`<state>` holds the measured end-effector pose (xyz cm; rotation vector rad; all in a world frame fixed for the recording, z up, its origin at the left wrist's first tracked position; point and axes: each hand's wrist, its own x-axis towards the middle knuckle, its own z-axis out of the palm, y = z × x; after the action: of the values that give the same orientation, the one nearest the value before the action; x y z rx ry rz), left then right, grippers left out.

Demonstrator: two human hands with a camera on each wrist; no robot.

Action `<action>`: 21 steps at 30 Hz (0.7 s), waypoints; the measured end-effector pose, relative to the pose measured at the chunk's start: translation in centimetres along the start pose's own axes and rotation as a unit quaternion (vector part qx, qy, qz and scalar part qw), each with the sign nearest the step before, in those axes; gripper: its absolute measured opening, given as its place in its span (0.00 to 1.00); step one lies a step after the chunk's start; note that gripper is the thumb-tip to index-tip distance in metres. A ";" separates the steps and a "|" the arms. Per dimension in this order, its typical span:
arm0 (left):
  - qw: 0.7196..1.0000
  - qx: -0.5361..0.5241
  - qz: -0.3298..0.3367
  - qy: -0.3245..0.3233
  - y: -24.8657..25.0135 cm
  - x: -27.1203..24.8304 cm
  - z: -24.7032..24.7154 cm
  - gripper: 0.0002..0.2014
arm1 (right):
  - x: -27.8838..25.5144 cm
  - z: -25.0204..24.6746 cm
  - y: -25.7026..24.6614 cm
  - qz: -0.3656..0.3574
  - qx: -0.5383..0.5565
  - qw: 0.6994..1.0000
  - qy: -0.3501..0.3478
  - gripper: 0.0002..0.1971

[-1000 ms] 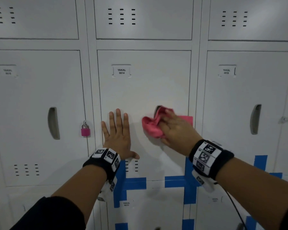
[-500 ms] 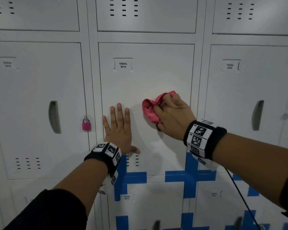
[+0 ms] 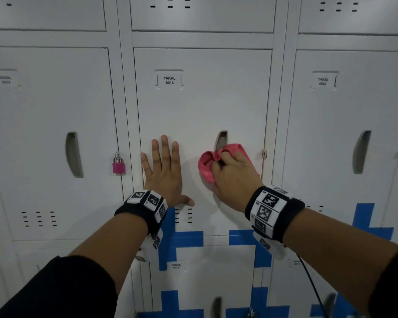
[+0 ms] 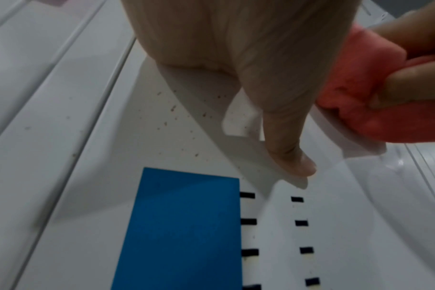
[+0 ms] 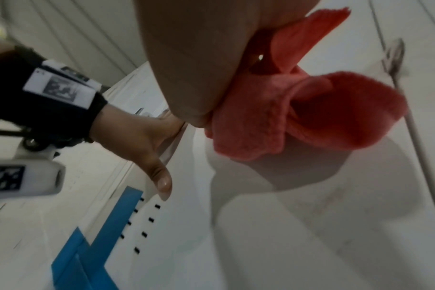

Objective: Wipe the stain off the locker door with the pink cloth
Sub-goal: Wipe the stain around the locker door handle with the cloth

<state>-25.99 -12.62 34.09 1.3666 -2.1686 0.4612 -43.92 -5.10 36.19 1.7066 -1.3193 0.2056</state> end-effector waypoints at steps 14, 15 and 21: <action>1.000 -0.001 0.006 -0.007 -0.2 0.0 -0.1 0.82 | -1.4 1.2 3.1 -0.017 0.200 0.978 0.053 0.17; 1.000 -0.002 0.005 -0.007 -0.2 0.1 0.0 0.83 | -1.4 0.9 3.5 0.001 0.209 0.976 0.069 0.17; 1.000 -0.002 -0.003 -0.006 -0.1 0.1 0.0 0.83 | -0.2 -1.2 4.5 0.225 0.368 0.862 0.267 0.14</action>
<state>-25.91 -12.75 34.21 1.3771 -2.1738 0.4483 -47.26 -4.00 39.29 1.6925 -1.2494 1.5101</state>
